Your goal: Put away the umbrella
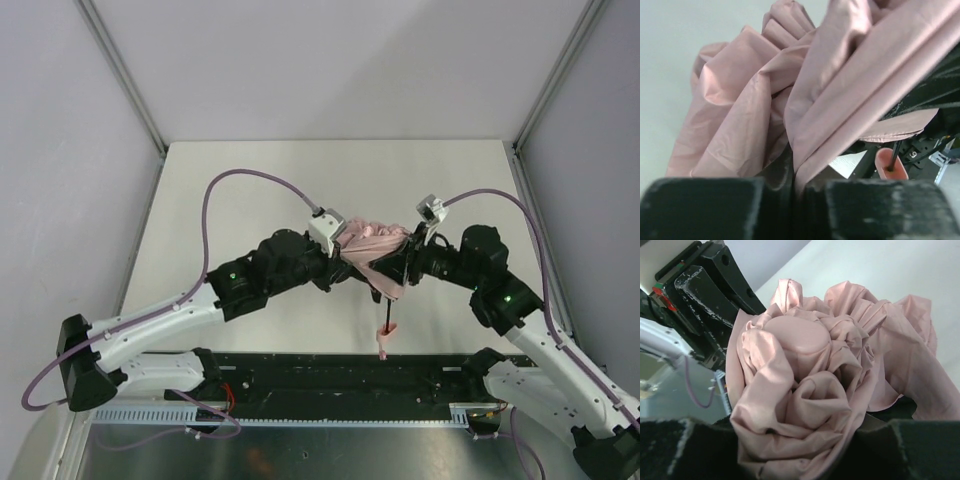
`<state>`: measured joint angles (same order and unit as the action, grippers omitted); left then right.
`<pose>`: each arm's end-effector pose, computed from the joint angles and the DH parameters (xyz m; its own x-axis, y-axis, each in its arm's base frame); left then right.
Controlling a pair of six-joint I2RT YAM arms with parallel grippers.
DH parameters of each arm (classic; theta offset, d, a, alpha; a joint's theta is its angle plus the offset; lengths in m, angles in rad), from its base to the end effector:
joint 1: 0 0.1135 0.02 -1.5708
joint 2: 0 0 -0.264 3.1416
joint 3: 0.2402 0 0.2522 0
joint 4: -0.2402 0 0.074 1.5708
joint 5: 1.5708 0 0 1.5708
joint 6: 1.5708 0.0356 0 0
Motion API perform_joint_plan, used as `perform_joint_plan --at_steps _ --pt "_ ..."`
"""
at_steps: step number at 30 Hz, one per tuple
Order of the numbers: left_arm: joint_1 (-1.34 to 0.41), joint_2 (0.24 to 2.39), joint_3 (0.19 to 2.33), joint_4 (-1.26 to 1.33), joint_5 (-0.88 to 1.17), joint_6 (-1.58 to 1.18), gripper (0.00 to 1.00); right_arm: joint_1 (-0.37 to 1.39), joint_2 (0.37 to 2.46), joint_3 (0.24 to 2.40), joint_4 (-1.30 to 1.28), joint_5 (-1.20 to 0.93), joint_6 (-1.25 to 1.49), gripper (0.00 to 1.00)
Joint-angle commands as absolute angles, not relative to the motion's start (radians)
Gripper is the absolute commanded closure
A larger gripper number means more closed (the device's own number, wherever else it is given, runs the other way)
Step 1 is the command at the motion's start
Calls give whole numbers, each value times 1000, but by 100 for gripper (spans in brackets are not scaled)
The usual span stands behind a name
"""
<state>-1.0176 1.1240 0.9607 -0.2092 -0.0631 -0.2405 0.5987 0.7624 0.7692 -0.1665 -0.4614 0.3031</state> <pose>0.1382 -0.2195 0.3311 -0.3806 0.1640 -0.9101 0.7492 0.6316 -0.1996 0.1382 0.1135 0.3407 -0.3844 0.0613 -0.9211 -0.7890 0.4963 0.3623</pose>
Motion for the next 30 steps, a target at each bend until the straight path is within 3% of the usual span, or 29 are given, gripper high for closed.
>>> perform_joint_plan --at_steps 1,6,8,12,15,18,21,25,30 --pt "-1004 1085 920 -219 -255 -181 97 493 742 848 -101 -876 463 100" --pt "-1000 1081 889 -221 -257 -194 99 444 743 853 -42 -1043 569 100" --pt "-999 1064 864 -227 -299 -211 91 410 743 871 -71 -1059 569 100" --pt "-979 993 829 -264 -370 -251 38 331 745 902 -143 -1049 519 100" --pt "-969 889 824 -300 -412 -288 19 287 772 945 -236 -969 440 100" --pt "-967 758 814 -307 -435 -330 13 276 821 1030 -381 -722 316 100" --pt "-966 631 793 -303 -458 -356 10 286 871 1107 -462 -284 220 100" --pt "-967 528 757 -282 -450 -387 3 293 948 1184 -432 198 103 100" --pt "-966 463 710 -255 -419 -431 1 373 1153 1340 -342 632 -185 100"
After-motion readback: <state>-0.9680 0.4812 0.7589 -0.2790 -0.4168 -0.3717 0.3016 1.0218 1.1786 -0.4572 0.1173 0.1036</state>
